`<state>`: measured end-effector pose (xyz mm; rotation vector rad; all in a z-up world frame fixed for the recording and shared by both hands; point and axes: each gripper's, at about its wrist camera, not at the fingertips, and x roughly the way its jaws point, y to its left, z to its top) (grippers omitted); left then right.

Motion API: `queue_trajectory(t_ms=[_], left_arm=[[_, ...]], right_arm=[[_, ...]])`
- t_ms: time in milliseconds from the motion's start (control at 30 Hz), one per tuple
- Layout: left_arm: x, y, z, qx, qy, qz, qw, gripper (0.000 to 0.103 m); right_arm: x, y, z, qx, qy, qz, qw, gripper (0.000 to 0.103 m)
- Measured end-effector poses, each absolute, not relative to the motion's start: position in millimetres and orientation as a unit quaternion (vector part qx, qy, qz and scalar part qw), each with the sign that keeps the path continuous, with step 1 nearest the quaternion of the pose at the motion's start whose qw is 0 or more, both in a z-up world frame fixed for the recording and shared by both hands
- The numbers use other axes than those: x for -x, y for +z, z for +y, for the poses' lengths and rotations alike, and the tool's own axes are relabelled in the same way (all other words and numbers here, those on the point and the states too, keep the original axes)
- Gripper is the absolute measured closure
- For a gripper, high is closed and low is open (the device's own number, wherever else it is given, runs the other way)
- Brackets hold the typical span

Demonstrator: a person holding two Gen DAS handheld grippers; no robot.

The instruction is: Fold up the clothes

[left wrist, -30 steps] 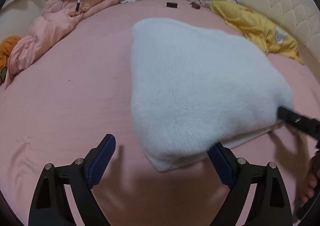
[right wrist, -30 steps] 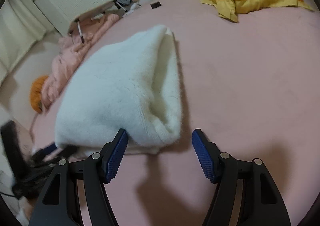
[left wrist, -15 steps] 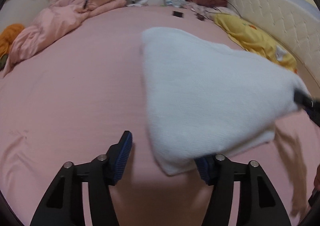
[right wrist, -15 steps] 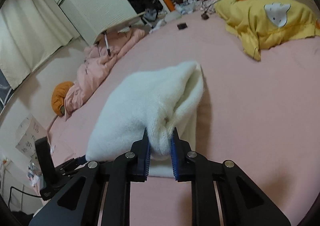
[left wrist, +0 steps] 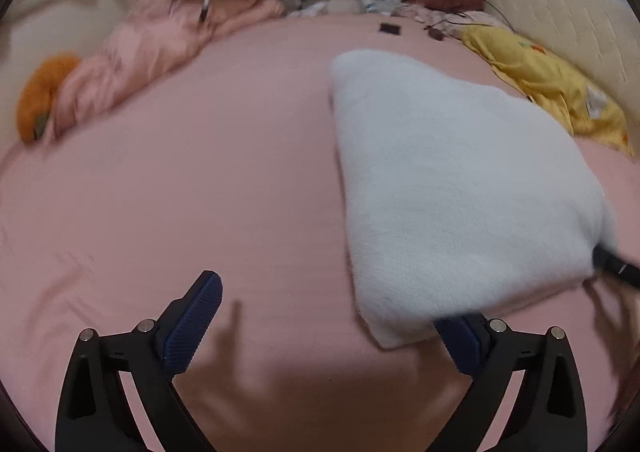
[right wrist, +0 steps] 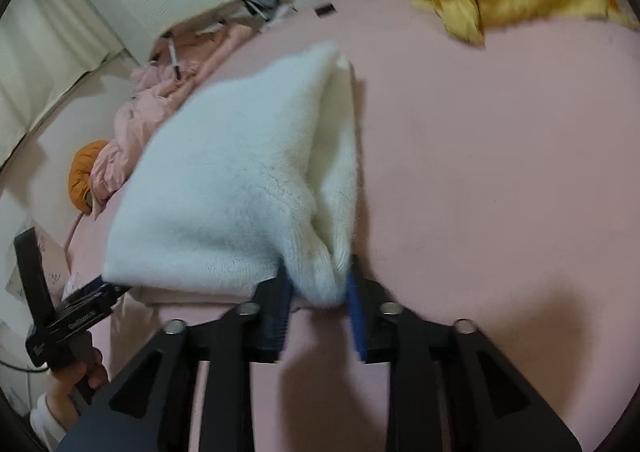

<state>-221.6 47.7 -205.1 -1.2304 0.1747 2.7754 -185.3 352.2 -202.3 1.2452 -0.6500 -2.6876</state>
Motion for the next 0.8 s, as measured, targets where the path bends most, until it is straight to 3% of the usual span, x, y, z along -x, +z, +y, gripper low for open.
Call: queue_trajectory(t_ms=[67, 133, 200, 333, 533, 633, 700, 800], left_arm=[[211.4, -197.1, 57.4, 0.38, 0.918, 0.097, 0.06, 0.003], [208.4, -195.2, 62.2, 0.375, 0.917, 0.119, 0.065, 0.003], [210.2, -194.8, 64.3, 0.379, 0.914, 0.131, 0.06, 0.003], [215.5, -192.0, 63.0, 0.391, 0.912, 0.109, 0.056, 0.003], [218.2, -196.4, 62.8, 0.4, 0.91, 0.093, 0.051, 0.003], [220.0, -199.3, 60.2, 0.407, 0.908, 0.082, 0.056, 0.009], [222.0, -201.8, 57.7, 0.416, 0.904, 0.076, 0.059, 0.009], [222.2, -203.6, 54.7, 0.416, 0.905, 0.067, 0.063, 0.009]], right_arm=[[176.2, -181.3, 360.7, -0.375, -0.904, -0.204, 0.019, 0.035], [173.3, -162.0, 369.4, -0.332, -0.917, -0.219, 0.016, 0.03], [191.9, -146.4, 375.9, -0.322, -0.916, -0.236, 0.038, 0.029], [271.1, -139.0, 361.8, -0.39, -0.899, -0.193, 0.059, 0.029], [368.9, -169.9, 362.1, -0.477, -0.85, -0.218, 0.052, 0.029], [383.3, -189.2, 360.8, -0.501, -0.837, -0.215, 0.043, 0.03], [388.5, -197.0, 360.8, -0.506, -0.832, -0.22, 0.065, 0.053], [387.3, -186.9, 365.9, -0.493, -0.84, -0.213, 0.073, 0.073]])
